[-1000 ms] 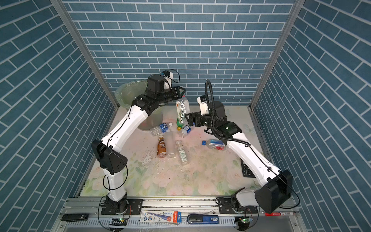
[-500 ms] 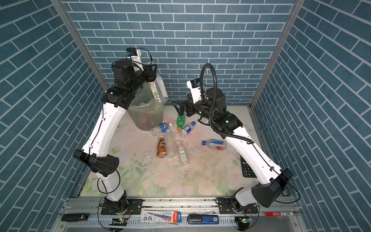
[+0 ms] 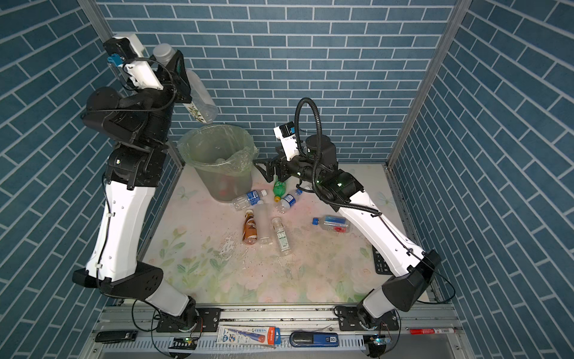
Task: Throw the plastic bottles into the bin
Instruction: 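Open the left gripper above the bin to drop the green-label bottle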
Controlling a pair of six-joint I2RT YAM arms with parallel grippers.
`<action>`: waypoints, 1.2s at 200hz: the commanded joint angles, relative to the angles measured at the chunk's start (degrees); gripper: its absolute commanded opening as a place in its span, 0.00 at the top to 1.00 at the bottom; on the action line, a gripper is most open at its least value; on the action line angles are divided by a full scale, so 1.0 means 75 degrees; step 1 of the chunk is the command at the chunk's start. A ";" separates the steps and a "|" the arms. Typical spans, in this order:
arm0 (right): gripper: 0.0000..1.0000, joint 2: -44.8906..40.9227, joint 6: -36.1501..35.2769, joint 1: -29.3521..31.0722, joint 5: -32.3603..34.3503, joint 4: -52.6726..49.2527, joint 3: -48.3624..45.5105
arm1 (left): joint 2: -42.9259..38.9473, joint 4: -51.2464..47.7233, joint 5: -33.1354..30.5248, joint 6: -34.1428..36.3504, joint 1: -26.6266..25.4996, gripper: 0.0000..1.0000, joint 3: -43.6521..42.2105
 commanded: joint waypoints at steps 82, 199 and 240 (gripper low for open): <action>0.01 0.0378 -0.0041 0.0028 -0.0232 0.0099 0.0290 | 0.2835 -0.2740 -0.0170 -0.1137 0.1550 0.15 0.1161; 0.01 0.0338 0.0025 0.0028 -0.0050 0.0183 -0.0028 | 0.1556 -0.1038 0.0463 -0.1486 0.1237 0.01 -0.1476; 0.01 0.0222 0.0013 0.0027 0.0020 0.0171 -0.0182 | 0.1599 -0.1025 0.0452 -0.1490 0.1152 0.01 -0.1481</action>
